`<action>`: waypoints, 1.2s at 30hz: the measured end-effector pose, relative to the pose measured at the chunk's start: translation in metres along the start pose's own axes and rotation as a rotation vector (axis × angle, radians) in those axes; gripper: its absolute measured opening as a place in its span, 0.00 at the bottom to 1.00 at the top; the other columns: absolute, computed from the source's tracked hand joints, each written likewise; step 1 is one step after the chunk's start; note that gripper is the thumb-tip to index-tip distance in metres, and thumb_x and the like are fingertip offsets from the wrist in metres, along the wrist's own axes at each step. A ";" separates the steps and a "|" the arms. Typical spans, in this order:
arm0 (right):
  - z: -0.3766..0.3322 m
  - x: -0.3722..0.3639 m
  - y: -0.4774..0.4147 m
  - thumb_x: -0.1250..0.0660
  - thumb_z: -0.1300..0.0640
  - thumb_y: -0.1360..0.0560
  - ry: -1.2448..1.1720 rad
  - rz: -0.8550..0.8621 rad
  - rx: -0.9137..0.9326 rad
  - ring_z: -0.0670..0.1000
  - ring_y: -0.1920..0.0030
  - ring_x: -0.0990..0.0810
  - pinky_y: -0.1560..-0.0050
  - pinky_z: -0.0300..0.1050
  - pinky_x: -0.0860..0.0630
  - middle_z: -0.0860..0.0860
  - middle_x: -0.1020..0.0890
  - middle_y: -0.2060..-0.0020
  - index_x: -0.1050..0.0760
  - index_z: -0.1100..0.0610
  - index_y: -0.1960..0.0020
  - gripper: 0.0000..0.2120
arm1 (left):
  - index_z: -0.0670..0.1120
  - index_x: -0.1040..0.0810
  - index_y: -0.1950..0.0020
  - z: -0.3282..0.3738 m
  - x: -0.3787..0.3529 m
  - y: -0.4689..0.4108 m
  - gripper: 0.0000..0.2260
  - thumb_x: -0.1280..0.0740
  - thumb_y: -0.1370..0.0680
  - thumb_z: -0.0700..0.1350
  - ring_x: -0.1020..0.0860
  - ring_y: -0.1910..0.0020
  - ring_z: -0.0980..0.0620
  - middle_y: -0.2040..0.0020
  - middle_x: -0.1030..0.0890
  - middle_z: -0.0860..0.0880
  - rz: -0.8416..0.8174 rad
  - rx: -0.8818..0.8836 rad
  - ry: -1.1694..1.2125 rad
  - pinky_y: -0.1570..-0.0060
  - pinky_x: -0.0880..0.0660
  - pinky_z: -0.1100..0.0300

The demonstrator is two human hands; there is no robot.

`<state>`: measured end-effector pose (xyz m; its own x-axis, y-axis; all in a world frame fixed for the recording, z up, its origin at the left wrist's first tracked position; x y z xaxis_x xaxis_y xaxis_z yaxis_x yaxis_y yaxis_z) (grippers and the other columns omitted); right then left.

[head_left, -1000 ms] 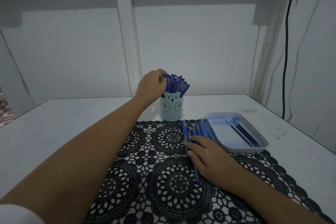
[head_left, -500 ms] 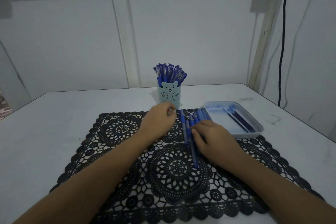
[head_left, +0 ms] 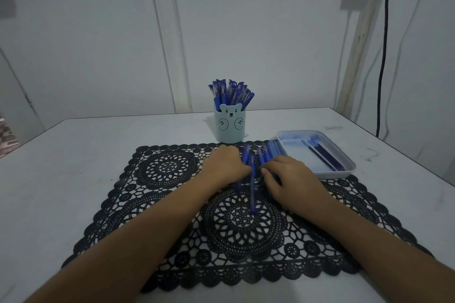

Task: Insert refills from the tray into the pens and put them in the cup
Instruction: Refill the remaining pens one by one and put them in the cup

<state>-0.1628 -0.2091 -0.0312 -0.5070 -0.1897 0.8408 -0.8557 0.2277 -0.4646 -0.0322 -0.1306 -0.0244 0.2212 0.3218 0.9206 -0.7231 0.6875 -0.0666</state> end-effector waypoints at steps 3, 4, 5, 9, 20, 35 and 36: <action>0.000 0.000 0.000 0.41 0.55 0.22 0.002 -0.014 0.006 0.51 0.53 0.25 0.51 0.44 0.28 0.53 0.21 0.55 0.21 0.59 0.50 0.12 | 0.47 0.35 0.67 0.001 0.004 0.006 0.13 0.36 0.27 0.50 0.27 0.60 0.48 0.62 0.28 0.48 0.009 -0.023 -0.152 0.66 0.32 0.56; 0.000 0.001 0.000 0.41 0.56 0.22 -0.002 -0.014 0.011 0.51 0.52 0.25 0.51 0.43 0.29 0.53 0.21 0.55 0.21 0.59 0.49 0.12 | 0.47 0.35 0.66 0.000 0.006 0.008 0.12 0.37 0.25 0.48 0.28 0.63 0.50 0.63 0.29 0.49 0.024 -0.020 -0.185 0.67 0.34 0.58; 0.000 0.002 0.000 0.41 0.56 0.22 -0.009 -0.009 0.016 0.51 0.51 0.25 0.50 0.41 0.30 0.53 0.20 0.54 0.22 0.59 0.48 0.11 | 0.47 0.35 0.64 -0.003 0.008 0.011 0.11 0.38 0.24 0.47 0.29 0.64 0.52 0.64 0.30 0.50 0.039 -0.013 -0.207 0.67 0.34 0.58; 0.001 0.003 -0.001 0.39 0.57 0.23 -0.046 0.039 0.024 0.52 0.47 0.25 0.47 0.36 0.34 0.53 0.21 0.49 0.23 0.58 0.42 0.12 | 0.45 0.33 0.53 -0.019 0.017 0.030 0.04 0.43 0.21 0.44 0.28 0.61 0.51 0.59 0.28 0.49 0.146 -0.058 -0.205 0.63 0.31 0.58; -0.025 -0.001 0.003 0.45 0.49 0.26 0.086 0.022 0.313 0.49 0.58 0.21 0.63 0.46 0.22 0.50 0.20 0.54 0.24 0.56 0.46 0.17 | 0.49 0.30 0.48 -0.045 0.023 0.096 0.09 0.50 0.20 0.46 0.31 0.59 0.56 0.56 0.28 0.54 0.205 -0.522 -0.113 0.60 0.35 0.68; -0.036 -0.002 0.013 0.27 0.55 0.34 0.269 -0.041 0.426 0.46 0.74 0.27 0.80 0.39 0.30 0.46 0.24 0.69 0.25 0.53 0.56 0.09 | 0.47 0.27 0.51 -0.041 0.016 0.101 0.08 0.43 0.23 0.47 0.32 0.63 0.59 0.61 0.27 0.54 0.313 -0.636 -0.110 0.58 0.35 0.64; -0.037 0.000 0.013 0.33 0.54 0.30 0.252 -0.048 0.432 0.47 0.76 0.28 0.82 0.41 0.30 0.46 0.25 0.70 0.26 0.53 0.56 0.05 | 0.47 0.27 0.51 -0.041 0.016 0.101 0.08 0.43 0.23 0.47 0.32 0.63 0.58 0.61 0.27 0.54 0.318 -0.642 -0.120 0.59 0.35 0.63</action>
<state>-0.1695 -0.1710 -0.0272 -0.4712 0.0582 0.8801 -0.8690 -0.2017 -0.4519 -0.0747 -0.0288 -0.0321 -0.0362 0.5216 0.8524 -0.2052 0.8309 -0.5172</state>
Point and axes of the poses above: each hand's wrist, its own y-axis away from the middle knuckle, its own x-axis out of the back of the hand, z = x × y, the point moved 2 cm from there along -y, towards the middle knuckle
